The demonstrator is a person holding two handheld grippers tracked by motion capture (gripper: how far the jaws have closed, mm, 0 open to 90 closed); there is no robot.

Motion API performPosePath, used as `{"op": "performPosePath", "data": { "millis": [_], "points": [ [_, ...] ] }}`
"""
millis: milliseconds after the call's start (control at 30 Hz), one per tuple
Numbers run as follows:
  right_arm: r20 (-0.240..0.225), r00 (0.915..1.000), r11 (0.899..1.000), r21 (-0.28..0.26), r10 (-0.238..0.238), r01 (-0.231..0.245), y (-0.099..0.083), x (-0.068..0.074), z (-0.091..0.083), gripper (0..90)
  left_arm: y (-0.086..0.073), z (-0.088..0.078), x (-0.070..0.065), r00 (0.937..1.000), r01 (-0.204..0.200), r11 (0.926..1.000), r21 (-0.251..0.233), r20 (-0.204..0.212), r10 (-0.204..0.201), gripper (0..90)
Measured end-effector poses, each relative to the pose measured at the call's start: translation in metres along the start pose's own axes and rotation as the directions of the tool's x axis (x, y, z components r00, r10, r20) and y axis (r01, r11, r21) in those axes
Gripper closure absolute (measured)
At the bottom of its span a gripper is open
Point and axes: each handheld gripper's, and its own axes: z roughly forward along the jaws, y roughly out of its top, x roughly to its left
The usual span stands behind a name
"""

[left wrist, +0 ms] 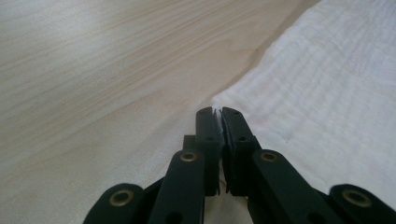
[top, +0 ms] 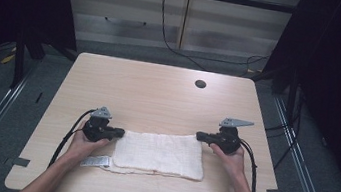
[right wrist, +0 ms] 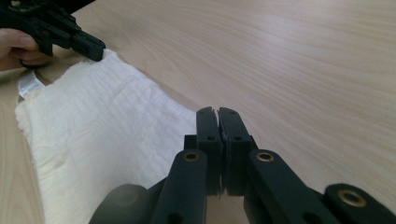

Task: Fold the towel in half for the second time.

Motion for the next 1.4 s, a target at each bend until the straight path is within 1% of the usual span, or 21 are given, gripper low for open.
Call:
{"op": "performPosePath", "data": {
  "millis": [100,167,200,267,367,500,667,700,833,867,933,1000,1067,1133,1200,1333,1400],
  "points": [
    [-0.012,0.9999,1.0,-0.018,-0.005,0.005,0.002,0.003,-0.005,87.9,0.0,0.0,0.0,0.9999,0.012,0.9999,-0.002,0.004,-0.012,86.1],
    [-0.003,0.9999,1.0,-0.019,-0.016,0.015,0.005,0.005,-0.008,87.9,-0.001,0.0,-0.001,0.9999,0.01,0.9999,-0.006,0.005,-0.01,86.1],
    [0.001,0.9998,1.0,-0.018,-0.018,0.018,0.006,0.006,-0.01,87.9,-0.002,0.0,-0.002,0.9997,0.022,0.9997,-0.008,0.005,-0.022,86.1],
    [-0.004,0.9996,0.999,-0.022,-0.028,0.027,0.007,0.007,-0.013,87.9,-0.001,0.0,-0.003,0.9999,0.014,0.9999,-0.009,-0.003,-0.014,86.3],
    [-0.009,0.9994,0.999,-0.029,-0.034,0.034,0.008,0.008,-0.016,87.9,0.0,0.001,-0.004,1.0,0.008,1.0,-0.005,-0.002,-0.008,86.5],
    [-0.016,0.9984,0.998,-0.032,-0.054,0.053,0.011,0.013,-0.018,87.9,0.003,0.001,-0.002,0.9998,0.02,0.9996,-0.019,-0.006,-0.02,86.6],
    [-0.033,0.9971,0.997,-0.037,-0.069,0.067,0.012,0.023,-0.022,87.9,0.004,0.001,-0.002,0.9996,0.026,0.9995,-0.017,-0.012,-0.026,86.5],
    [-0.037,0.9966,0.997,-0.037,-0.074,0.072,0.012,0.026,-0.022,87.9,0.004,0.0,-0.002,0.9996,0.027,0.9995,-0.02,-0.008,-0.027,86.6],
    [-0.065,0.9931,0.995,-0.039,-0.097,0.095,0.01,0.039,-0.026,87.9,0.005,-0.003,-0.004,0.9996,0.022,0.9994,-0.025,-0.018,-0.023,86.5],
    [-0.065,0.9921,0.994,-0.036,-0.107,0.105,0.009,0.043,-0.027,87.8,0.005,-0.004,-0.005,0.9996,0.023,0.9993,-0.028,-0.018,-0.024,86.5],
    [-0.083,0.99,0.993,-0.041,-0.114,0.111,0.006,0.049,-0.029,87.8,0.006,-0.006,-0.006,0.9993,0.027,0.9991,-0.034,-0.023,-0.028,86.6],
    [-0.078,0.9885,0.991,-0.034,-0.13,0.127,0.0,0.055,-0.032,87.8,0.007,-0.007,-0.006,0.999,0.032,0.9988,-0.038,-0.029,-0.033,86.6],
    [-0.072,0.9867,0.989,-0.043,-0.145,0.143,-0.005,0.062,-0.035,87.9,0.008,-0.007,-0.006,0.9988,0.028,0.999,-0.034,-0.04,-0.03,86.6],
    [-0.082,0.9866,0.989,-0.045,-0.141,0.138,-0.011,0.066,-0.038,87.9,0.008,-0.007,-0.006,0.9982,0.034,0.9985,-0.043,-0.049,-0.036,86.6],
    [-0.091,0.9853,0.989,-0.026,-0.145,0.143,-0.016,0.07,-0.038,87.8,0.009,-0.007,-0.006,0.9978,0.039,0.9982,-0.046,-0.051,-0.041,86.6],
    [-0.116,0.984,0.99,0.013,-0.135,0.138,-0.027,0.077,-0.034,87.8,0.01,-0.007,-0.006,0.9975,0.034,0.9982,-0.049,-0.06,-0.037,86.7],
    [-0.139,0.9822,0.991,0.036,-0.127,0.133,-0.033,0.08,-0.031,87.8,0.01,-0.006,-0.006,0.9972,0.032,0.9982,-0.051,-0.066,-0.036,86.7]
  ]
}}
